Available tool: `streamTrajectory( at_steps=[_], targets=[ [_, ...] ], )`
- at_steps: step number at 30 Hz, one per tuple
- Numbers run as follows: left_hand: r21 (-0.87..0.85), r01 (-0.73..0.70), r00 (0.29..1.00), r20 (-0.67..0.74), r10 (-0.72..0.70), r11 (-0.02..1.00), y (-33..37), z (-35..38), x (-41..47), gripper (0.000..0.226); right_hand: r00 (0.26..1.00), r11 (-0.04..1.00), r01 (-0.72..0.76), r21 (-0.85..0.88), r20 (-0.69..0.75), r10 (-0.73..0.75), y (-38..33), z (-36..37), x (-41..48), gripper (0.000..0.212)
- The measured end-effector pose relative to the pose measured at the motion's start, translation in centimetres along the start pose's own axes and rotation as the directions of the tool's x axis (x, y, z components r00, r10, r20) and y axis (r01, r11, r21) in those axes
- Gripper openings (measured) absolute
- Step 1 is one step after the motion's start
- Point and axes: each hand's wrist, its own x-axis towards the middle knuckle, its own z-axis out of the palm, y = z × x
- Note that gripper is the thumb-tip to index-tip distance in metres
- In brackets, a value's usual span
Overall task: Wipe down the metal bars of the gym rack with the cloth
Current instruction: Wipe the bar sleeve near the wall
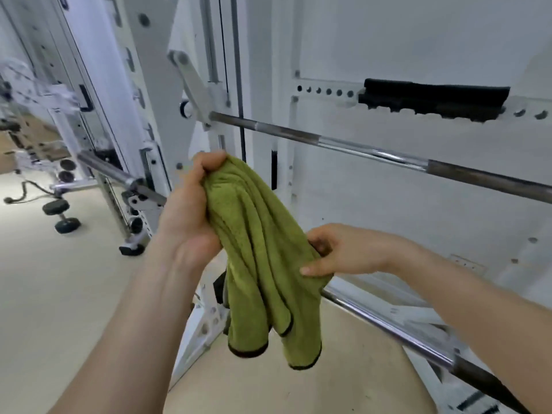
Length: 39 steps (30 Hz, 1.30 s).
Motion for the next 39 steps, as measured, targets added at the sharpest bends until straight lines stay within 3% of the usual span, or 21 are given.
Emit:
streamTrajectory(
  at_steps=[2,4,7,10,12,14,15,17,20,23,25,28,32,35,37,38,39],
  targets=[
    [0.035,-0.054,0.998,-0.023,0.054,0.998,0.7,-1.3,2.8,0.025,0.992,0.997,-0.026,-0.076,0.120,0.035,0.9,-0.6,3.0,0.029],
    [0.155,-0.098,0.991,-0.072,0.110,0.983,1.1,-2.6,5.7,0.026,0.988,0.996,-0.023,-0.084,0.149,0.035,0.4,-2.1,6.1,0.029],
    [0.454,-0.134,0.971,-0.116,0.207,0.881,1.0,-5.5,10.0,0.017,0.998,0.994,0.003,0.107,0.063,-0.009,-1.1,-4.1,10.7,0.035],
    [0.774,-0.129,0.953,-0.077,0.294,0.620,1.7,-8.9,13.5,0.014,0.993,0.904,0.115,0.411,-0.084,-0.088,-3.1,-5.6,15.2,0.031],
    [0.931,-0.084,0.961,-0.019,0.276,0.356,2.2,-10.7,15.4,0.023,0.984,0.776,0.177,0.605,-0.124,-0.128,-4.6,-6.1,17.7,0.024],
    [0.997,-0.014,0.971,-0.006,0.238,0.082,2.7,-11.9,17.3,0.038,0.976,0.657,0.212,0.724,-0.122,-0.180,-5.9,-6.6,20.2,0.022],
    [1.000,-0.010,0.969,0.005,0.249,0.019,3.1,-12.4,18.2,0.044,0.969,0.606,0.227,0.762,-0.115,-0.219,-6.3,-6.8,21.5,0.020],
    [0.988,-0.143,0.943,0.117,0.311,0.061,4.2,-13.2,20.1,0.047,0.951,0.543,0.252,0.801,-0.101,-0.292,-7.4,-7.0,23.8,0.022],
    [0.873,-0.353,0.878,0.185,0.442,0.337,6.9,-13.4,21.8,0.027,0.938,0.478,0.270,0.836,-0.115,-0.328,-9.5,-7.0,27.5,0.034],
    [0.636,-0.406,0.873,0.057,0.485,0.656,10.4,-14.9,23.3,0.016,0.929,0.432,0.288,0.855,-0.139,-0.343,-12.6,-6.5,31.6,0.039],
    [0.561,-0.420,0.851,-0.029,0.524,0.713,13.2,-17.8,24.8,0.015,0.929,0.429,0.303,0.851,-0.163,-0.331,-14.8,-5.7,34.8,0.038],
    [0.592,-0.445,0.856,0.060,0.514,0.672,18.5,-23.5,27.4,0.029,0.928,0.411,0.349,0.842,-0.249,-0.277,-18.4,-4.1,40.6,0.041],
    [0.681,-0.459,0.888,0.363,0.281,0.571,24.2,-30.0,30.5,0.066,0.893,0.347,0.446,0.825,-0.384,-0.237,-22.9,-2.1,48.1,0.042],
    [0.795,-0.442,0.891,0.337,0.303,0.415,27.1,-32.3,32.8,0.066,0.871,0.264,0.488,0.832,-0.443,-0.214,-25.3,-1.2,52.3,0.042],
    [0.876,-0.420,0.867,0.309,0.392,0.238,28.5,-33.7,35.0,0.049,0.871,0.197,0.486,0.852,-0.453,-0.191,-26.1,-1.0,54.8,0.037],
    [0.894,-0.402,0.854,0.290,0.431,0.196,29.1,-34.2,36.2,0.044,0.873,0.169,0.481,0.860,-0.453,-0.179,-26.4,-1.1,56.0,0.030],
    [0.895,-0.386,0.849,0.250,0.465,0.223,29.6,-34.3,37.2,0.046,0.878,0.167,0.475,0.864,-0.454,-0.153,-26.4,-1.1,57.1,0.025]
  ],
)
